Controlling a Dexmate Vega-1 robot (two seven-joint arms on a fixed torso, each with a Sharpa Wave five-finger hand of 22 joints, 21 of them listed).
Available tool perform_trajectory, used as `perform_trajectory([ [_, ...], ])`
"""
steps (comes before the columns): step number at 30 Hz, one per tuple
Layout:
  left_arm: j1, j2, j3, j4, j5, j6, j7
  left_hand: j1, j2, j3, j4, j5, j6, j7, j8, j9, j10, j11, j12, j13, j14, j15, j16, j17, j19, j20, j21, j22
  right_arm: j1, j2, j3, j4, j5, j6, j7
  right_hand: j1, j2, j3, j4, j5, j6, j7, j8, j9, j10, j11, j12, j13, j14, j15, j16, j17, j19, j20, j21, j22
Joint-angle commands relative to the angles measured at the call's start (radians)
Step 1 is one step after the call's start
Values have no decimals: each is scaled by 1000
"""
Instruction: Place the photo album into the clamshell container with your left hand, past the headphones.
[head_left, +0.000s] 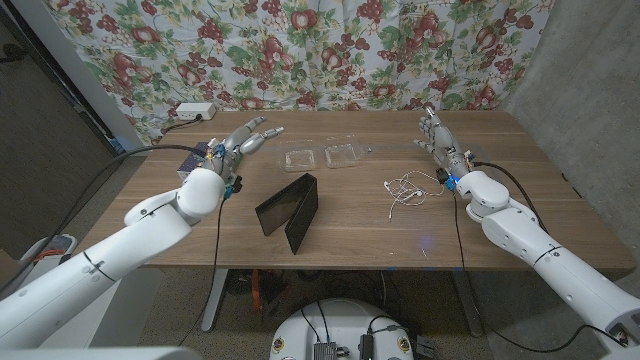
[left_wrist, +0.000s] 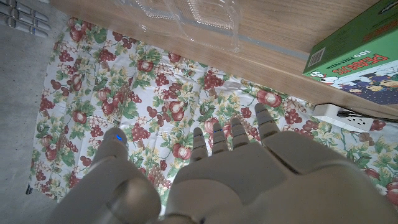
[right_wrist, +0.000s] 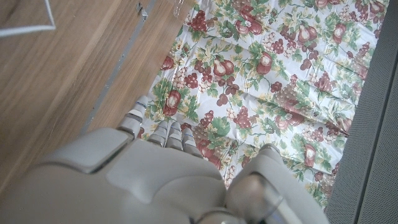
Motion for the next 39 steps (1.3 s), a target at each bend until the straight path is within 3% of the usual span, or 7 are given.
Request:
perform_trajectory([
  [1,10,23,4,-8,25,-31,-26,-1,-7,-4,0,-2,7,-2,2,6,11,0,4,0,4,-3,7,1,6,-1,5,3,-1,-12,-3,-27,-6,-21,-6,3,4,5,-6,2,-8,6,1,4,-3,-2,2,3,-13,0,2,2,-6,-1,4,1],
  [20,126,123,-96,-63,30,-91,-74,-8,-21,-13,2,-2,16,-3,3,6,16,0,6,0,11,-6,10,2,12,-1,8,3,-42,-10,-1,-89,-16,-36,-52,4,5,5,-8,2,-14,4,0,4,-7,-4,1,3,-15,0,2,2,-7,-1,5,1],
  [29,161,134,-121,-82,44,-103,-85,-13,-32,-19,2,-1,19,-7,3,6,33,-3,12,1,24,-6,14,2,13,0,8,3,-57,-14,1,-118,-21,-55,-74,5,6,6,-9,2,-16,4,-1,4,-7,-4,1,3,-16,0,2,2,-8,-1,5,1],
  [39,179,133,-132,-120,59,-56,-95,-16,-40,-23,3,0,17,-3,1,6,33,-2,12,2,28,-4,15,2,13,1,8,4,-55,-10,-3,-127,-25,-70,-84,5,6,5,-9,2,-16,5,0,4,-8,-2,2,3,-16,-1,3,2,-9,-2,5,1],
])
